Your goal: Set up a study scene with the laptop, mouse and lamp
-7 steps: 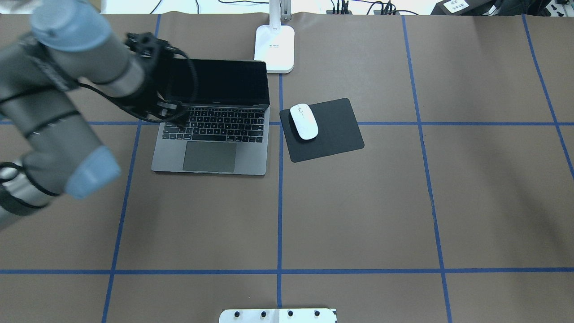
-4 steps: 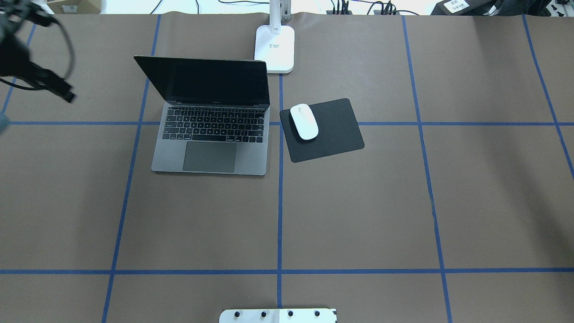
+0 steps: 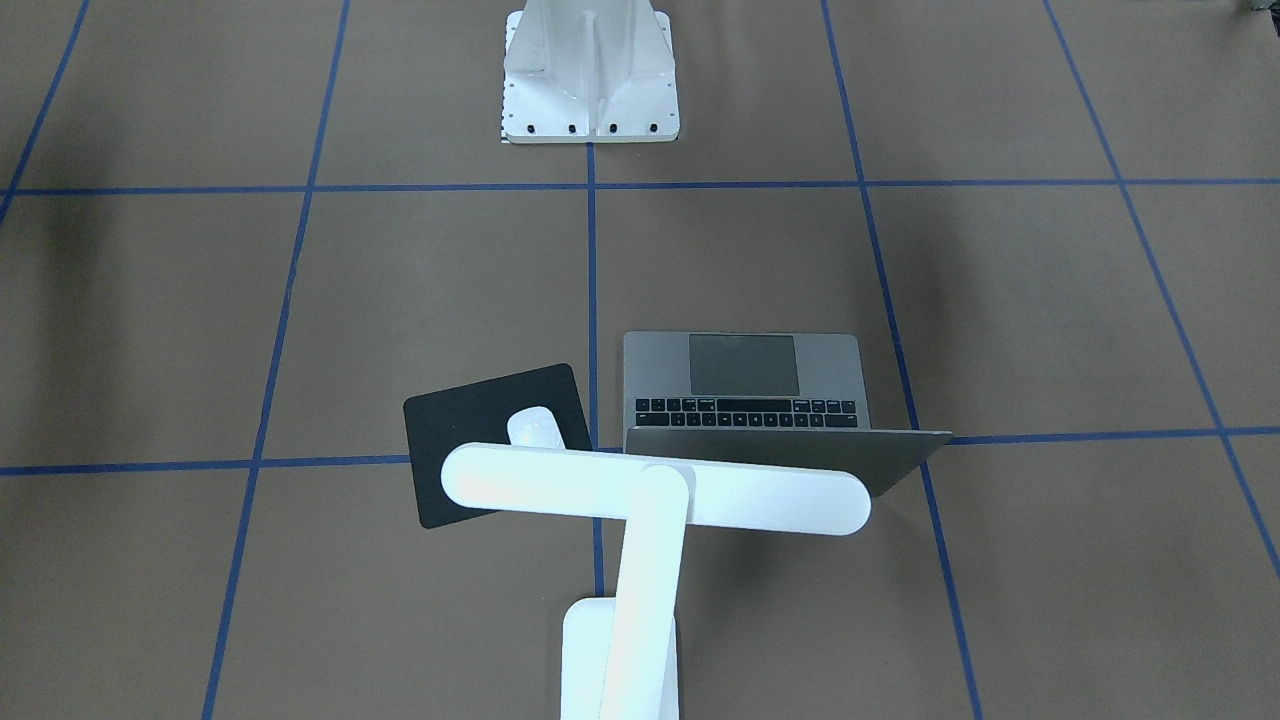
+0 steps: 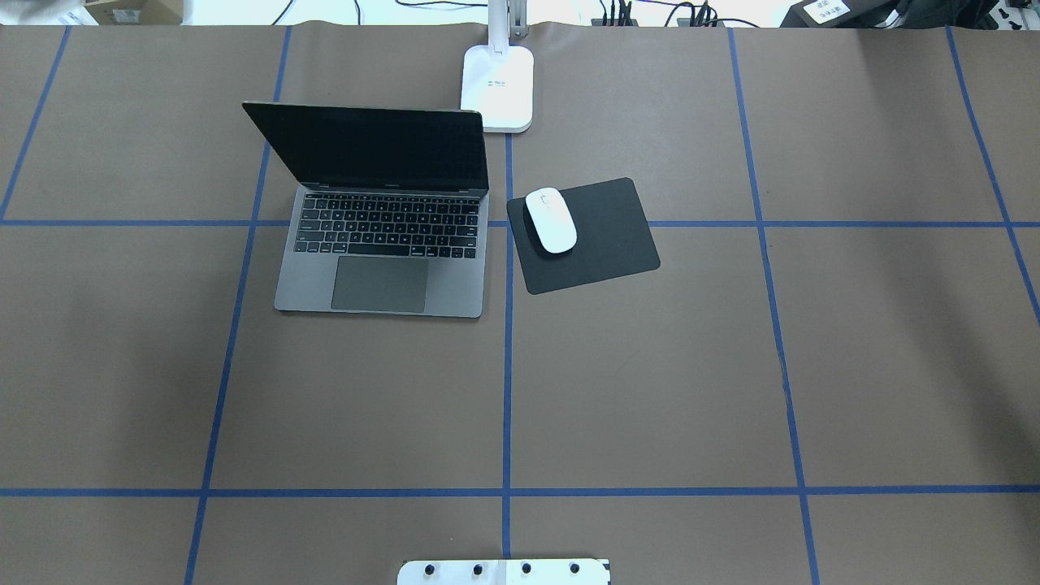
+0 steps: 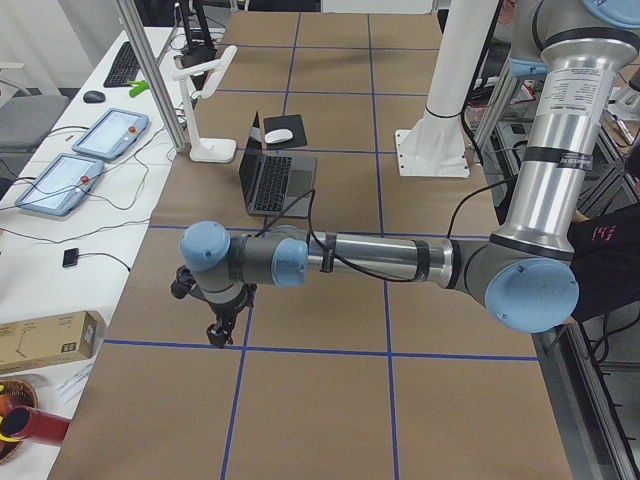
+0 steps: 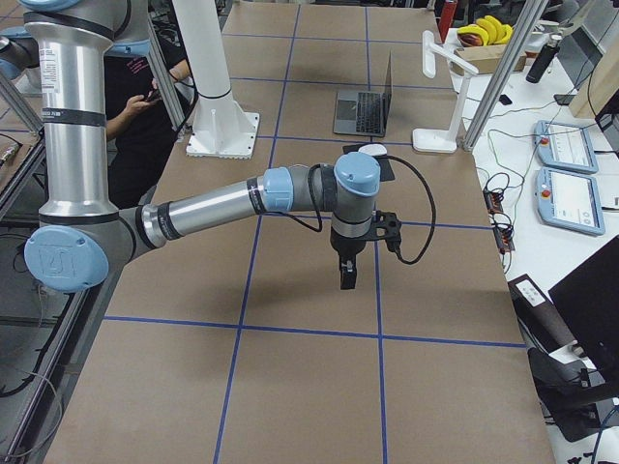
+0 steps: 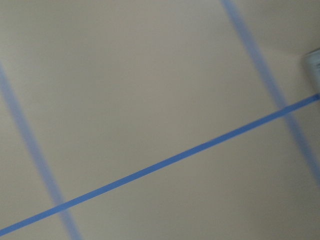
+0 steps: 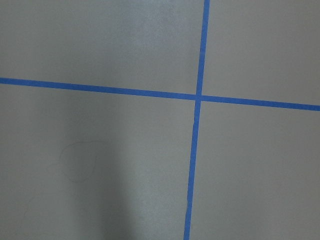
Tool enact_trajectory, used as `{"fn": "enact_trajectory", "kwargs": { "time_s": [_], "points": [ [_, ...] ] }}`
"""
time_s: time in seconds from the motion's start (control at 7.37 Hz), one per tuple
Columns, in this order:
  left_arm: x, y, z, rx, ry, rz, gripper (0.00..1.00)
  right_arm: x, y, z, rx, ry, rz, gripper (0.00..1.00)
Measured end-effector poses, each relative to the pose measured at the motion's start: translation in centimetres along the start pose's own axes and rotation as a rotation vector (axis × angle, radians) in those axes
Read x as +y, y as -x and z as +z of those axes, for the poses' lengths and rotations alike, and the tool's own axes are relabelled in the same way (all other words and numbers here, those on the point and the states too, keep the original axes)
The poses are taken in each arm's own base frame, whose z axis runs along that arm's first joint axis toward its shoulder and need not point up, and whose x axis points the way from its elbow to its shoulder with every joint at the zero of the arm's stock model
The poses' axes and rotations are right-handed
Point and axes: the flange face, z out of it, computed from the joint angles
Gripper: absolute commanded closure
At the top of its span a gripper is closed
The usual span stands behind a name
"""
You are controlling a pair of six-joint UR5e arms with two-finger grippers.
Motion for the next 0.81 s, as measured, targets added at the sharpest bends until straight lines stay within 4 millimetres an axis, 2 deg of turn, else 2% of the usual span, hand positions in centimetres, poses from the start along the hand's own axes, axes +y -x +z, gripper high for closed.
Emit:
{"fn": "enact_trajectory", "kwargs": {
  "time_s": [0.14, 0.27, 0.41, 0.81],
  "points": [
    [1.9, 2.1, 0.5, 0.009, 0.007, -0.022, 0.00, 0.0, -0.3, 0.3, -0.001, 0.007, 0.006, 0.00],
    [3.4, 3.1, 1.0, 0.015, 0.014, -0.040, 0.00, -0.1, -0.4, 0.6, -0.002, 0.012, 0.010, 0.00],
    [4.4, 3.5, 1.5, 0.019, 0.020, -0.054, 0.00, -0.1, -0.5, 0.7, -0.004, 0.014, 0.012, 0.00],
    [5.3, 3.8, 1.9, 0.022, 0.026, -0.062, 0.00, -0.1, -0.5, 0.7, -0.008, 0.015, 0.013, 0.00]
  ]
}}
